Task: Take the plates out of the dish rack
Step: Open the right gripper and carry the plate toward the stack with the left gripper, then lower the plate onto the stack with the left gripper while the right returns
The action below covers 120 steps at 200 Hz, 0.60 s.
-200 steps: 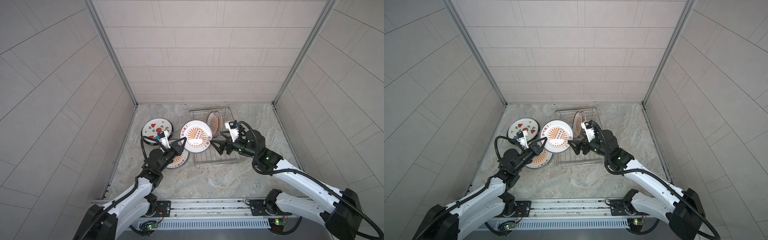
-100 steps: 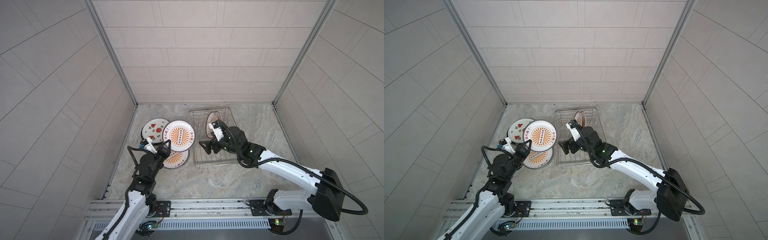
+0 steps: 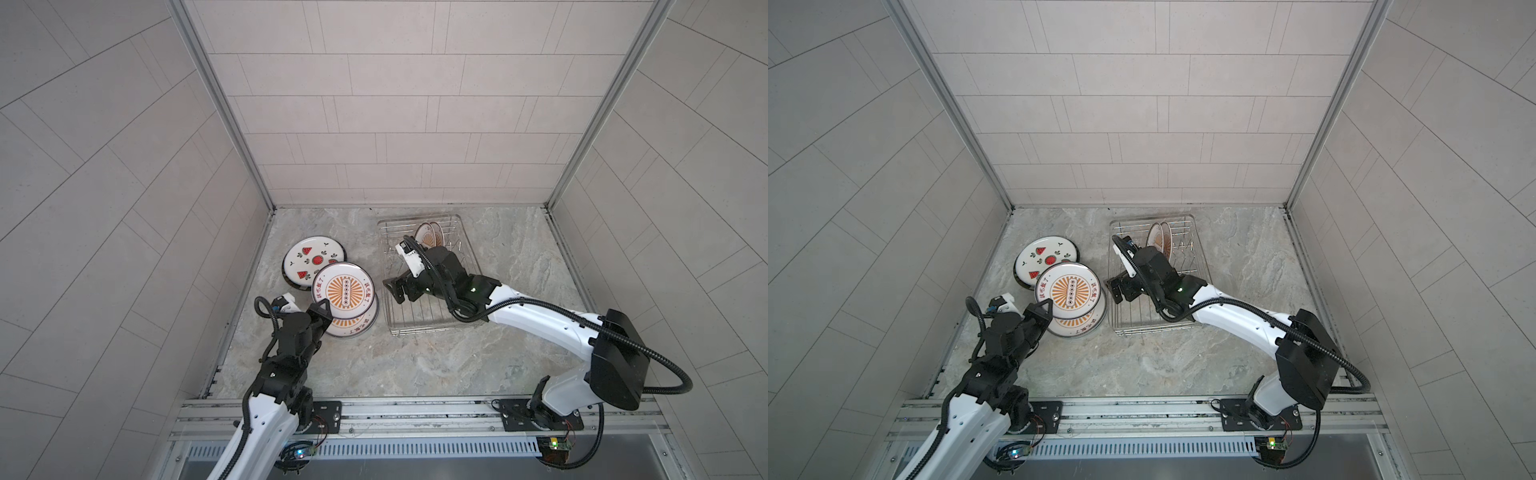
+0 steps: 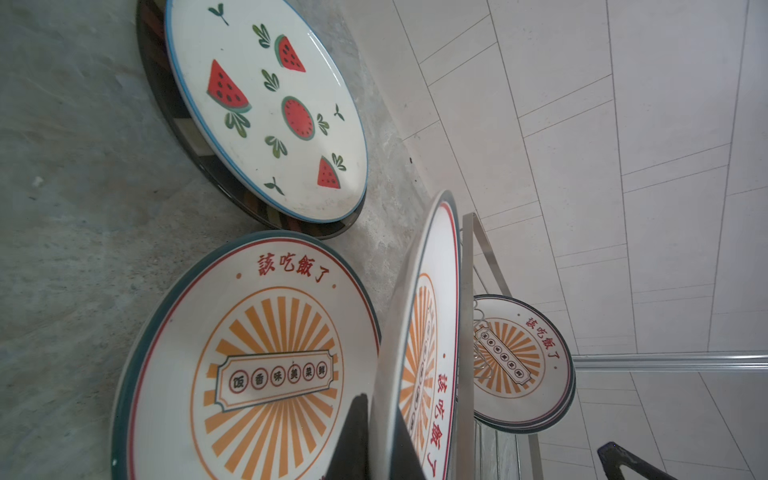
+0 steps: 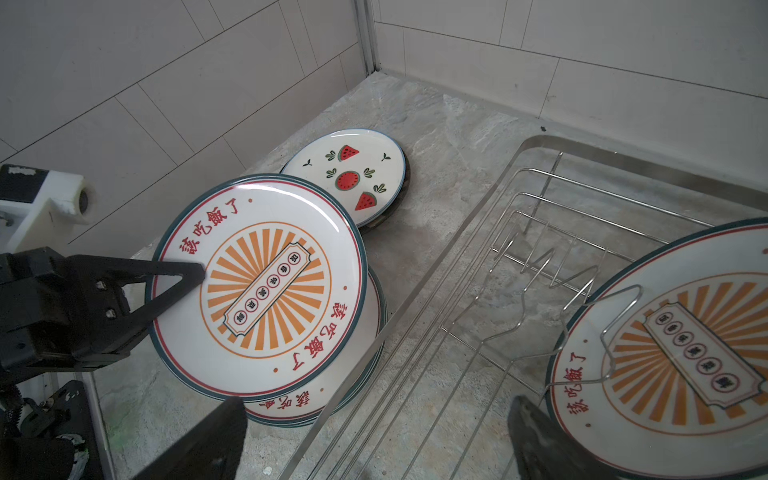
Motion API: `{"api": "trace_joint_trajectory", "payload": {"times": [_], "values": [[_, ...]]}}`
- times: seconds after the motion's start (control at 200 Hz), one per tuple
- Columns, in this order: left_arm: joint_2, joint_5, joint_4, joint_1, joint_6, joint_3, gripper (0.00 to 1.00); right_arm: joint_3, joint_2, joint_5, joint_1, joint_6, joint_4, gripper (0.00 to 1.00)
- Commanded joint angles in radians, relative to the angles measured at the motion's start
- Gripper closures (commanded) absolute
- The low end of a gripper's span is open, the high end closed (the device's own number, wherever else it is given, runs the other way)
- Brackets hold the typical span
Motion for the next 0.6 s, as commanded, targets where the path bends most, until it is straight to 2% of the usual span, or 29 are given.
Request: {"api": "trace_joint_trajectory", "payload": {"times": [0.0,0.135,0.34,0.596], "values": [[-0.001,-0.065,-0.048,0.005,-0.043,0.050,1.00,0.032,0.026,0.020,0.013,-0.028,-0.023,0.00],[0.021,-0.084,-0.082,0.005,-0.083,0.045,0.99,0.073,0.064,0.028,0.032,-0.046,-0.061,0.00],[0.076,-0.048,-0.052,0.004,-0.116,0.032,0.98,0.104,0.094,0.038,0.056,-0.064,-0.081,0.00],[0.120,-0.042,-0.033,0.005,-0.130,0.012,0.89,0.126,0.122,0.053,0.065,-0.069,-0.093,0.00]]}}
